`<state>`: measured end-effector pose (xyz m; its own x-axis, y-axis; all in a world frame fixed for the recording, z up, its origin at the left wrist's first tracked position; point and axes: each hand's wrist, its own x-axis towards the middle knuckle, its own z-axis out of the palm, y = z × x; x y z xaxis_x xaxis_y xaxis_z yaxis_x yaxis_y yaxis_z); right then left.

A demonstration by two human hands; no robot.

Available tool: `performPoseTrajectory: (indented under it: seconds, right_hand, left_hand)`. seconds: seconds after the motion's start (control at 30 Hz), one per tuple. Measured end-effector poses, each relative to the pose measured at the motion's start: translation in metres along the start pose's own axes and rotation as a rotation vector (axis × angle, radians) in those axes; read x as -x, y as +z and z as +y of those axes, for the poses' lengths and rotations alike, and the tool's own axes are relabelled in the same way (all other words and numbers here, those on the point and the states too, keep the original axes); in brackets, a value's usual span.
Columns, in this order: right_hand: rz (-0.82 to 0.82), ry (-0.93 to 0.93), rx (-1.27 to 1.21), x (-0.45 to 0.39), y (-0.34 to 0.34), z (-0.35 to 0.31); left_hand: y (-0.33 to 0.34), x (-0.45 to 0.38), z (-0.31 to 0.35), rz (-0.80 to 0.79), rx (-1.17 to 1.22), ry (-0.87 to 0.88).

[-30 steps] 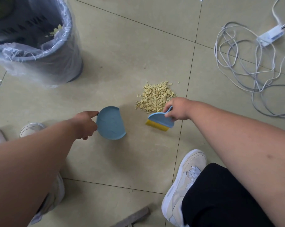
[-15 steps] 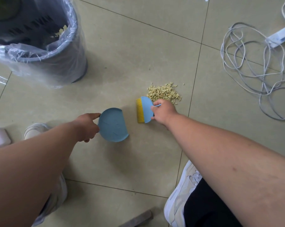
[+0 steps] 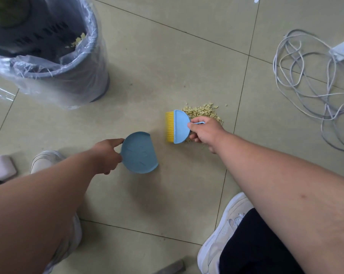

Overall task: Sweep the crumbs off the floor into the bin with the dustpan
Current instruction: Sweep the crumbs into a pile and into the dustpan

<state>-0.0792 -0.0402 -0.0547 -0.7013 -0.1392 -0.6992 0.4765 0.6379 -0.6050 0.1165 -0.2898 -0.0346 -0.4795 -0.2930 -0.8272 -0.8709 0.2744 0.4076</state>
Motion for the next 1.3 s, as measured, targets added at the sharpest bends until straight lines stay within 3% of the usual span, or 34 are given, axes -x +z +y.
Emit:
performPoseTrajectory:
  seconds: [0.23, 0.37, 0.57, 0.67, 0.77, 0.9, 1.0, 1.13, 1.2, 1.3]
  right_hand:
    - [0.043, 0.088, -0.234, -0.022, 0.031, -0.016]
    - [0.12, 0.217, -0.54, -0.037, 0.015, -0.022]
    - [0.171, 0.302, -0.492, -0.045, -0.03, -0.011]
    - [0.13, 0.344, -0.654, -0.04, -0.047, -0.015]
    - [0.097, 0.322, -0.905, -0.047, -0.068, -0.019]
    - [0.259, 0.212, -0.997, -0.068, -0.106, -0.028]
    - [0.442, 0.135, -0.833, -0.077, -0.136, -0.036]
    - [0.634, 0.079, -0.186, -0.085, -0.164, -0.026]
    - [0.631, -0.016, 0.205, -0.087, -0.169, -0.017]
    - [0.495, -0.226, 0.576, -0.089, -0.159, -0.004]
  left_hand:
    - [-0.004, -0.008, 0.003, 0.014, 0.018, 0.016]
    - [-0.004, -0.011, 0.009, 0.019, 0.011, 0.026]
    - [-0.002, -0.016, 0.017, 0.019, 0.05, 0.022]
    - [0.001, -0.019, 0.023, 0.019, 0.08, 0.024]
    - [0.002, -0.022, 0.029, 0.031, 0.079, 0.026]
    - [0.002, -0.026, 0.034, 0.039, 0.059, 0.027]
    - [0.004, -0.031, 0.033, 0.039, 0.057, 0.026]
    - [0.006, -0.035, 0.031, 0.023, 0.058, 0.023]
    - [0.007, -0.037, 0.031, 0.018, 0.056, 0.027]
    - [0.01, -0.038, 0.035, 0.023, 0.056, 0.031]
